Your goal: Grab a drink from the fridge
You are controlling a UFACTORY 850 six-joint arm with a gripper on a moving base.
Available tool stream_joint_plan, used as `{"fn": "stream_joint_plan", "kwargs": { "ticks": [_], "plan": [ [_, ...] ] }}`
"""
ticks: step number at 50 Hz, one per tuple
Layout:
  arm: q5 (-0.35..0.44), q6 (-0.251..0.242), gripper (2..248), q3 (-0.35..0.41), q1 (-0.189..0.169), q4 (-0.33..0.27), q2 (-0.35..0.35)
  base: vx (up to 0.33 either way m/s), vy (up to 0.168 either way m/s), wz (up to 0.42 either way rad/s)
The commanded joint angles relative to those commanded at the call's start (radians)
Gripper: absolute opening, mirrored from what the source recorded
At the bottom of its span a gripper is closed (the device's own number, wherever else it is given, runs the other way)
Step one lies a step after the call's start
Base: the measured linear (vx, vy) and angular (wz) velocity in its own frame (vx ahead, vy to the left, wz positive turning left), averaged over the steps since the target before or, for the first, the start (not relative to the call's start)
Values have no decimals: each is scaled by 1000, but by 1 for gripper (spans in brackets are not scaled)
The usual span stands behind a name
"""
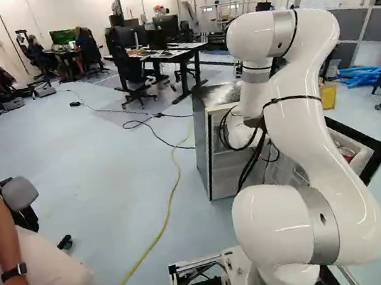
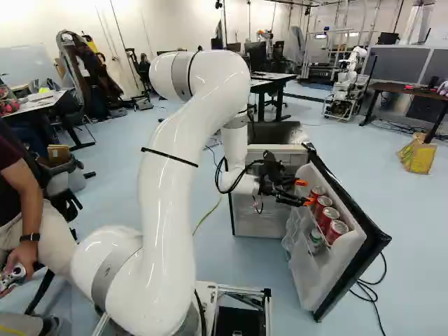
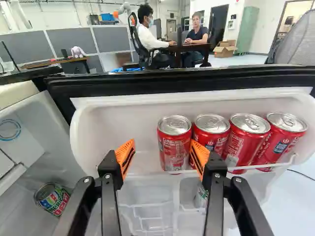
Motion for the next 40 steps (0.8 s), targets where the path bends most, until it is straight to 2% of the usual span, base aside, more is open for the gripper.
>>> {"fn": "stream_joint_plan", "kwargs": {
  "ticks": [40],
  "plan": [
    [0, 0, 166, -31, 1, 0, -16, 0, 0, 0]
  ]
}}
